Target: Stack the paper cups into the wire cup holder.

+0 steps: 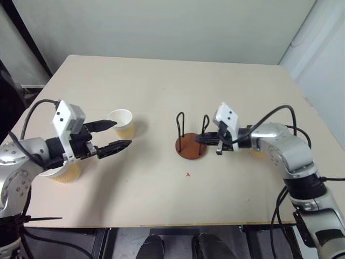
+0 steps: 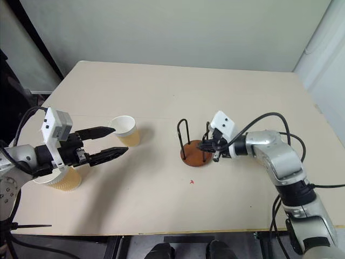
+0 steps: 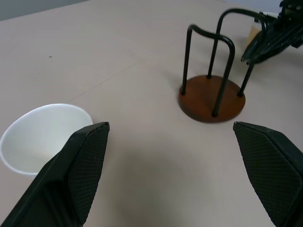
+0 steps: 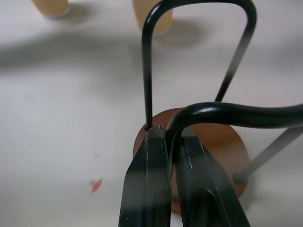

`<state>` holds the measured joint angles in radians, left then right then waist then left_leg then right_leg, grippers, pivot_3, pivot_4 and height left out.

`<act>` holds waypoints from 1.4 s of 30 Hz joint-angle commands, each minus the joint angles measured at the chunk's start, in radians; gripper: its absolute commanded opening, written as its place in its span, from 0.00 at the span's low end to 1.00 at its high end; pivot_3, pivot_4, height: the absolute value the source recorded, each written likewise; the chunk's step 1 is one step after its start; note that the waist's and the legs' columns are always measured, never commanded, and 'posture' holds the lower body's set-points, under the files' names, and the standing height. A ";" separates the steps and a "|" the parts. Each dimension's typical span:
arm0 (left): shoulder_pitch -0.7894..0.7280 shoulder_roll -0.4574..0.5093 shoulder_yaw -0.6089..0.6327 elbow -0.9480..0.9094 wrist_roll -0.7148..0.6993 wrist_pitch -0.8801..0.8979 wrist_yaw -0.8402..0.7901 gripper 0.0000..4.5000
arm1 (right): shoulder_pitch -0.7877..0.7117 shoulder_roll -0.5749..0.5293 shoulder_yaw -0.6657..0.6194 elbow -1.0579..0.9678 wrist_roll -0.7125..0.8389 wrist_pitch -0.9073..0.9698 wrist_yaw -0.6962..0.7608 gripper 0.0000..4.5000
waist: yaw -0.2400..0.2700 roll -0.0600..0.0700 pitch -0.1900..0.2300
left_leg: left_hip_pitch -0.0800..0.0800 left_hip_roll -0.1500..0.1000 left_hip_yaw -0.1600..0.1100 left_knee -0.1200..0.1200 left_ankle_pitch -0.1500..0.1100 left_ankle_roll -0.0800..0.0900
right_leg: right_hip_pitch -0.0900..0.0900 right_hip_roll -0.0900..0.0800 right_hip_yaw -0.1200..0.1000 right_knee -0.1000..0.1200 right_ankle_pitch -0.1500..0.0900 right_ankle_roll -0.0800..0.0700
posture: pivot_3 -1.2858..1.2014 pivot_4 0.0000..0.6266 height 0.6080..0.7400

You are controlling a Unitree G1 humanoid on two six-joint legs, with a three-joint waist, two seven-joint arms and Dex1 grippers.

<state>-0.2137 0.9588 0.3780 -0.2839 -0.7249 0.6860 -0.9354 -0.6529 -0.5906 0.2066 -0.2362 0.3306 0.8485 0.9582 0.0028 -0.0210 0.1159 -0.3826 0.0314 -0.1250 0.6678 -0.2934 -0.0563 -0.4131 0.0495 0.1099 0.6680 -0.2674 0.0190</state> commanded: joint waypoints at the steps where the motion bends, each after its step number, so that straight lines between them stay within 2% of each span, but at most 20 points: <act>1: -0.028 0.010 0.002 -0.013 -0.011 0.000 -0.013 1.00 | 0.012 -0.033 -0.057 -0.075 0.033 0.017 -0.013 0.00 | 0.000 0.000 0.000 | 0.000 0.000 0.000 0.000 0.000 0.000 | 0.000 0.000 0.000 0.000 0.000 0.000 | 0.52 0.24 1.00; 11: -0.052 0.000 -0.035 -0.021 -0.023 0.008 -0.024 1.00 | 0.111 -0.097 -0.082 -0.178 0.088 0.061 -0.033 0.00 | 0.001 0.000 0.000 | 0.000 0.000 0.000 0.000 0.000 0.001 | 0.000 0.000 0.000 0.000 0.000 0.001 | 0.52 0.24 1.00; 17: -0.070 -0.006 -0.043 -0.043 -0.092 0.058 -0.046 1.00 | 0.145 -0.121 -0.086 -0.217 0.123 0.066 -0.034 0.00 | 0.001 0.000 0.000 | 0.001 0.000 0.000 0.000 0.001 0.001 | 0.001 0.000 0.001 0.000 0.001 0.002 | 0.52 0.24 1.00; 25: -0.078 0.046 -0.089 -0.066 -0.118 0.090 -0.148 1.00 | 0.152 -0.122 -0.078 -0.225 0.144 0.055 -0.043 0.00 | 0.001 0.000 0.000 | 0.001 0.000 0.000 0.001 0.002 0.002 | 0.002 0.000 0.001 0.000 0.002 0.003 | 0.52 0.24 1.00; 31: -0.125 0.049 -0.118 -0.038 -0.101 0.086 -0.160 1.00 | 0.168 -0.133 -0.040 -0.220 0.118 0.034 -0.046 0.00 | 0.003 0.000 0.000 | 0.001 0.000 0.000 0.001 0.002 0.002 | 0.002 0.000 0.001 0.001 0.002 0.003 | 0.52 0.24 1.00; 34: -0.123 0.048 -0.115 -0.038 -0.099 0.088 -0.159 1.00 | 0.192 -0.153 -0.031 -0.228 0.122 0.029 -0.031 0.17 | 0.003 -0.001 0.000 | 0.001 0.000 0.000 0.001 0.002 0.002 | 0.002 0.000 0.001 0.000 0.002 0.003 | 0.52 0.24 1.00; 41: -0.123 0.046 -0.107 -0.037 -0.100 0.089 -0.153 1.00 | 0.202 -0.162 -0.036 -0.187 0.084 -0.008 -0.056 0.71 | 0.003 -0.001 0.000 | 0.001 0.000 0.000 0.001 0.002 0.002 | 0.002 0.000 0.001 0.001 0.002 0.004 | 0.52 0.24 1.00; 42: -0.122 0.044 -0.107 -0.038 -0.100 0.089 -0.151 1.00 | 0.200 -0.170 -0.045 -0.179 0.084 -0.012 -0.051 0.71 | 0.003 -0.001 0.000 | 0.001 0.000 0.000 0.002 0.002 0.002 | 0.002 0.000 0.001 0.001 0.002 0.004 | 0.52 0.24 1.00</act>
<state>-0.3287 0.9964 0.2547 -0.3091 -0.8219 0.7766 -1.0863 -0.4434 -0.7467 0.1862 -0.4121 0.4228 0.8577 0.9090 0.0057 -0.0215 0.1155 -0.3816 0.0310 -0.1246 0.6695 -0.2911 -0.0538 -0.4109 0.0495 0.1112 0.6686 -0.2649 0.0227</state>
